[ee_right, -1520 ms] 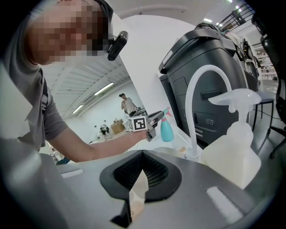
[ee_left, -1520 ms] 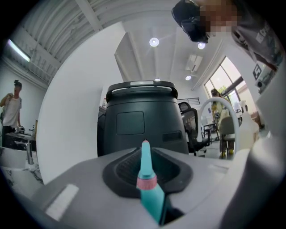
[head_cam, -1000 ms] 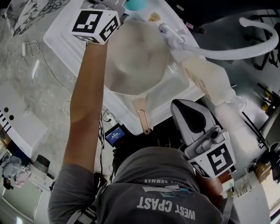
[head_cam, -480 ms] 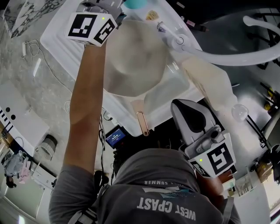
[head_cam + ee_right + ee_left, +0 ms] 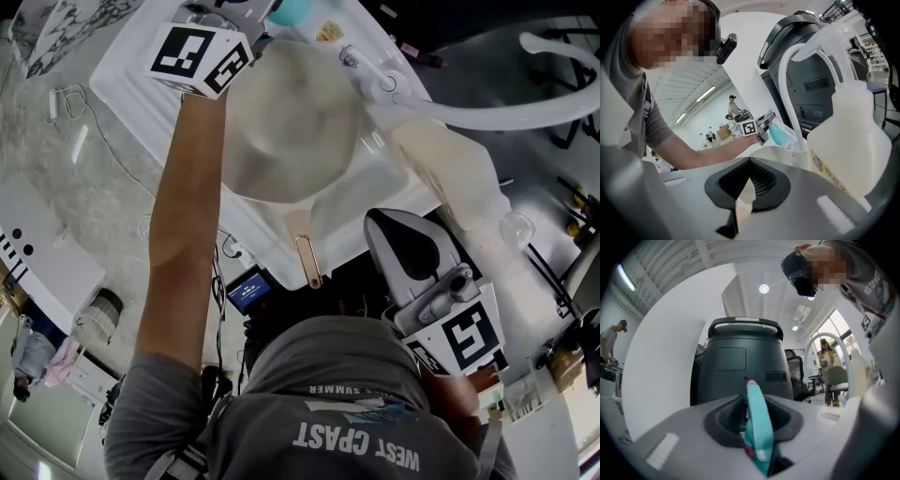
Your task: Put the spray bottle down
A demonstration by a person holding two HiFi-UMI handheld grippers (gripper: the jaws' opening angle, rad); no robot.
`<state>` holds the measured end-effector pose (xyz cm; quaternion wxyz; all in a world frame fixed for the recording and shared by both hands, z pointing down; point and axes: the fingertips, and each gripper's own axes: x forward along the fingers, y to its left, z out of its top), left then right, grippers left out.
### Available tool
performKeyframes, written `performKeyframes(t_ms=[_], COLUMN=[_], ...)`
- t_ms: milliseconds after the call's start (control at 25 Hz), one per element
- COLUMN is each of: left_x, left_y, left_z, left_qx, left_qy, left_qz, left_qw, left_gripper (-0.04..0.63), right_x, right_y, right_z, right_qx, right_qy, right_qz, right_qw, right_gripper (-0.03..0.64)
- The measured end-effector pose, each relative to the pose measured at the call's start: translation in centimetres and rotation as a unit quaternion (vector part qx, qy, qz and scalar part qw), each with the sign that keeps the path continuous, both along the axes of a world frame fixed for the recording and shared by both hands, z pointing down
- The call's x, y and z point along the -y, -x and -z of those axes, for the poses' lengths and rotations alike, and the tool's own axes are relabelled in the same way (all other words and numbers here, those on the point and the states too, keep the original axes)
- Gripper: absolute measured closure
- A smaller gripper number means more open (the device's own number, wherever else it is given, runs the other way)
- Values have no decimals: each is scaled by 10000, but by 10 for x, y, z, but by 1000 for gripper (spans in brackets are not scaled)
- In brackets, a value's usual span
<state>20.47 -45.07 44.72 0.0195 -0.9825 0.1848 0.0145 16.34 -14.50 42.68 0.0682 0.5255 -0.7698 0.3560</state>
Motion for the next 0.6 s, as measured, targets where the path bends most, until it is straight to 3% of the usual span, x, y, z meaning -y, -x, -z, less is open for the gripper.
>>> performKeyframes(t_ms=[40, 240, 360, 600], left_x=[2, 3, -2, -1], left_y=[0, -14, -27, -28], left_z=[-2, 4, 1, 0], left_qx=[66, -7, 161, 171], left_qy=[-51, -141, -191, -25], left_qz=[50, 9, -121, -213], left_qw=[10000, 9999, 9996, 9996], left_gripper=[532, 537, 535, 462], right_x=[0, -1, 1, 2], right_y=[1, 5, 1, -2], right_z=[0, -1, 1, 3], right_qx=[1, -7, -28, -29], right_qy=[5, 33, 5, -19], right_qz=[7, 35, 11, 5], right_qw=[10000, 10000, 10000, 10000], right_gripper=[615, 615, 615, 615])
